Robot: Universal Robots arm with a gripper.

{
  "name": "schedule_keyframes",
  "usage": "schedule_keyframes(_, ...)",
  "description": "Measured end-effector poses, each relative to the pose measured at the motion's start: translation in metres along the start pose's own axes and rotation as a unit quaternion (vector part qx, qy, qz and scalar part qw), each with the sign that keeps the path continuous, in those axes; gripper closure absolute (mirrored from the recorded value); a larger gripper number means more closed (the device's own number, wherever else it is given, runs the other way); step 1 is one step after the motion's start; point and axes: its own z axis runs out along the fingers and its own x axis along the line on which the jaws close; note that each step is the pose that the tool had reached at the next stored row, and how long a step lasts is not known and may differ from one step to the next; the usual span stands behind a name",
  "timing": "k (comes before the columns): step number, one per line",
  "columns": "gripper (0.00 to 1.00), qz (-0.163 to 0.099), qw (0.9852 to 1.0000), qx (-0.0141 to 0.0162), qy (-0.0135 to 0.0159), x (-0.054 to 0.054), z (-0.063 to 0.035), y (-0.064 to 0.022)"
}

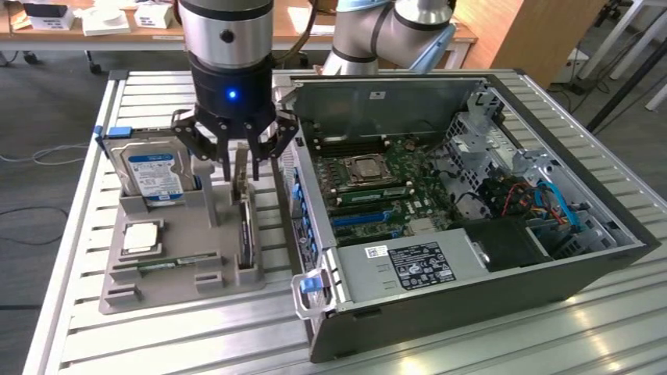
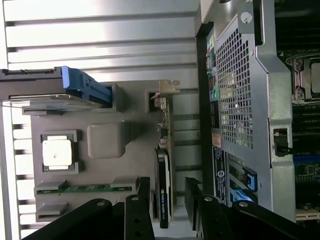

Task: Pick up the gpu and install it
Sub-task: 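Reach for the gpu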

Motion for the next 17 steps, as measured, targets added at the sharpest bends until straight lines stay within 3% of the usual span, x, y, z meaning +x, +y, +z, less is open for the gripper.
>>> schedule_keyframes(3, 0.58, 0.0, 1.0, -0.0001, -0.0001, 0.0, 0.0055, -0.0003)
schedule_keyframes(8, 0.58, 0.0, 1.0, 0.0, 0.0, 0.0, 0.006, -0.0008)
schedule_keyframes(17, 0.58, 0.0, 1.0, 0.0, 0.0, -0.001, 0.0104, -0.0108)
